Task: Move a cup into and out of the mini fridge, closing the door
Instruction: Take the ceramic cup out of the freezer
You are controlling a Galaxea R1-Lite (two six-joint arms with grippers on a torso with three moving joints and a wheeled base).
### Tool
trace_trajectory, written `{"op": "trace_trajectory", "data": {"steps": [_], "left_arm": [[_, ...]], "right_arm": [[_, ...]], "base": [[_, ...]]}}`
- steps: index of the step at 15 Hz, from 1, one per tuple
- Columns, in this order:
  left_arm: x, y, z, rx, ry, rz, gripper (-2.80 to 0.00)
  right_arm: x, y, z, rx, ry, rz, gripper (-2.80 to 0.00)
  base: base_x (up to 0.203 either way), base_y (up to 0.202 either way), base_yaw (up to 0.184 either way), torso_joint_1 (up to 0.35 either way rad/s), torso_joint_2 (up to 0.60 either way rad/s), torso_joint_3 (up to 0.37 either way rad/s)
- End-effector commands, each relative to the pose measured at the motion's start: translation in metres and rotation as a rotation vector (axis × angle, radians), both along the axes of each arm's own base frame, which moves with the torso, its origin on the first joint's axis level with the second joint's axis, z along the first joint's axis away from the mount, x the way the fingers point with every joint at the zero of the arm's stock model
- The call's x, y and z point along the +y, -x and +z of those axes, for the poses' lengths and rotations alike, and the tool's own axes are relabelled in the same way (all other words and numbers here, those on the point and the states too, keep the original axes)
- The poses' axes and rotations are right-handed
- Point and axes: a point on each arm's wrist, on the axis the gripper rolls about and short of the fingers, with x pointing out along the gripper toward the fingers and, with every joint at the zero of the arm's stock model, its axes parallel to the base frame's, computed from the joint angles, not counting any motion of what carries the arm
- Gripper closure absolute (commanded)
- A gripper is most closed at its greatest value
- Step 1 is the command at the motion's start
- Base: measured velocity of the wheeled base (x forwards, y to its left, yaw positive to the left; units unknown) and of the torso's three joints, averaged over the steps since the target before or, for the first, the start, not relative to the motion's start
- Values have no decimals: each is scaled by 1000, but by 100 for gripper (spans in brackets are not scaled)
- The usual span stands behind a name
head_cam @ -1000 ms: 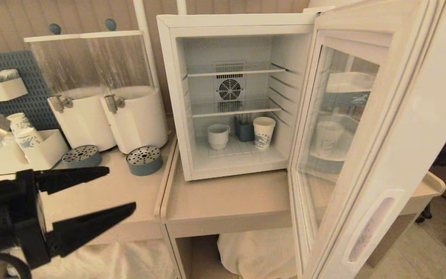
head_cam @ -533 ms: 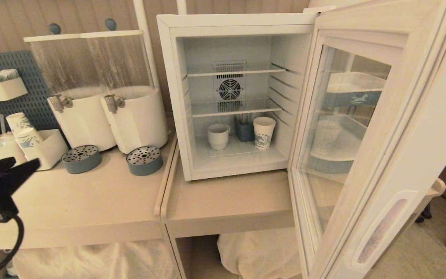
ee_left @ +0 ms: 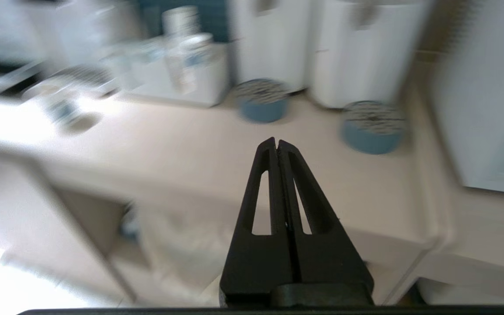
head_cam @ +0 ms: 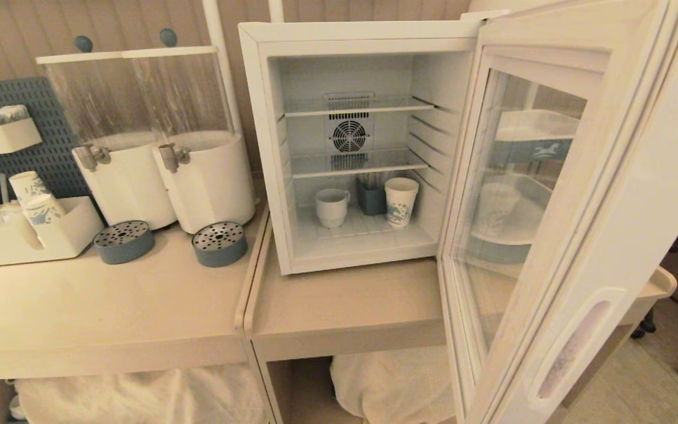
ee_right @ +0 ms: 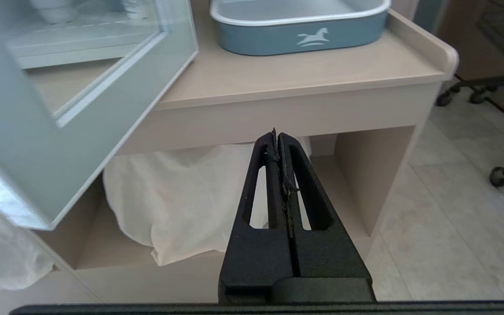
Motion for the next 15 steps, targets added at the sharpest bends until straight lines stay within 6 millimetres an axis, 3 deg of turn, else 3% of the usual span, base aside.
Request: {"op": "trace_trajectory", "data": {"steps": [1,3,5,8,10,12,15], "left_arm": [[6,48,-19,-66,26,82,0],[1,72,-47,4,75,133,0],[0,89,-62,-22,104,107,0],[-1,101,-96,39,144,72,0],[-1,90,-105,44,130,29,0],[-2,67,-115,-55,54,-17,0],[-5,42,-153,-31,-54,-174,0]], "right_arm": [[0,0,0,1,0,2,0],[0,0,0,1,0,2,0],[0,0,0,1,0,-1,0],[0,0,0,1,0,2,0],[0,0,0,1,0,2,0],[0,0,0,1,0,2,0],[0,0,0,1,0,2,0]], "base": [[0,0,0,0,0,0],[0,0,0,0,0,0],[0,0,0,0,0,0],[0,0,0,0,0,0],[0,0,0,0,0,0],[0,0,0,0,0,0],[0,0,0,0,0,0]]}}
